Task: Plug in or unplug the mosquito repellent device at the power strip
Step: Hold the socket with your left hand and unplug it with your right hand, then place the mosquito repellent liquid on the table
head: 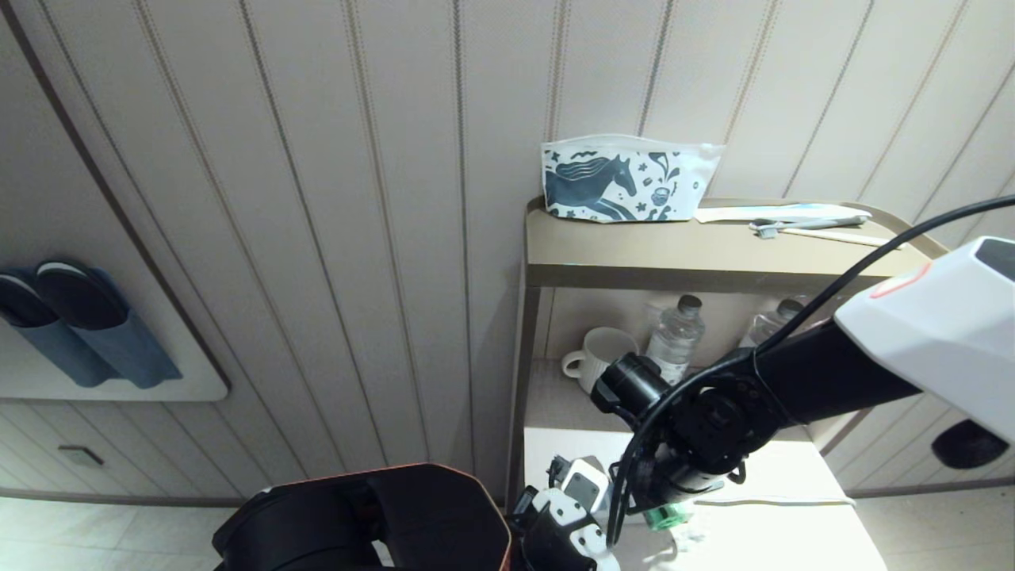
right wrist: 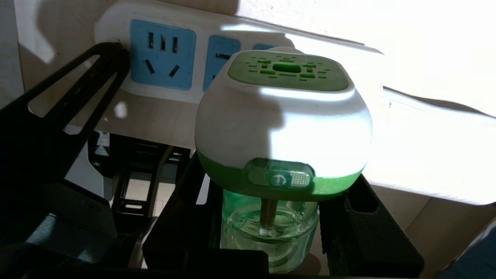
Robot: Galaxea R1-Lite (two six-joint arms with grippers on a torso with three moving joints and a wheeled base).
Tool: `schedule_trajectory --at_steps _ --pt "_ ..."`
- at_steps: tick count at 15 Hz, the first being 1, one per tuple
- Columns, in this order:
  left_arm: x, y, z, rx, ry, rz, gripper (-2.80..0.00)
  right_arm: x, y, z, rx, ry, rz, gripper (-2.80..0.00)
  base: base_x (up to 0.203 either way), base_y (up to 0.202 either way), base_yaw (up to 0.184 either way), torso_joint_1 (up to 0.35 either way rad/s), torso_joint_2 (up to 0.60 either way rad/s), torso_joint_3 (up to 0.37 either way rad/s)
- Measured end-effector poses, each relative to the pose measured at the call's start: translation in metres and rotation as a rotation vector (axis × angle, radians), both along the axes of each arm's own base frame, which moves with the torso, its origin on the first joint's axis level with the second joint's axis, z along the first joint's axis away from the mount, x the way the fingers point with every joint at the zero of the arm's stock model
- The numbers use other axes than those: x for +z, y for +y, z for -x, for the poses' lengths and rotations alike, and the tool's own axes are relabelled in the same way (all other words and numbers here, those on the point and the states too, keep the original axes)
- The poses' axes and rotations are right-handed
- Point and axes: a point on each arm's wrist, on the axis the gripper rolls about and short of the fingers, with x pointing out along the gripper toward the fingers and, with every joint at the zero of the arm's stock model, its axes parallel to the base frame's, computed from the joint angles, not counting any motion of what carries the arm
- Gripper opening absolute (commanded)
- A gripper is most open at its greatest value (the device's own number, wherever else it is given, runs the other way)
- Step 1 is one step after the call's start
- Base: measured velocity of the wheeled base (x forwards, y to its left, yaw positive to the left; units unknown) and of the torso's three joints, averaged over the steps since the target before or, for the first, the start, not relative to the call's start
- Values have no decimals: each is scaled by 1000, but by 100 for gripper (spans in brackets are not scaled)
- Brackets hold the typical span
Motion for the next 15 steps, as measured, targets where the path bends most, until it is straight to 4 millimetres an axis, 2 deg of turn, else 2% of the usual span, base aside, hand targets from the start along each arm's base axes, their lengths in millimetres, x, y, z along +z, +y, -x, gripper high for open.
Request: schedule_trajectory --at_steps 4,7,11,15 --pt "0 -2 -3 7 -7 12 -280 -3 -2 0 -8 13 0 -280 0 0 0 0 0 0" --pt "9 0 -7 18 -13 24 -280 7 -4 1 -7 -10 -15 -280 0 0 0 0 0 0" --pt "41 9 -11 38 -43 72 -280 26 -9 6 -11 -49 -40 -280 0 0 0 0 0 0" --pt "84 41 -13 89 -69 110 -280 38 -14 16 -6 -74 -57 -280 0 0 0 0 0 0"
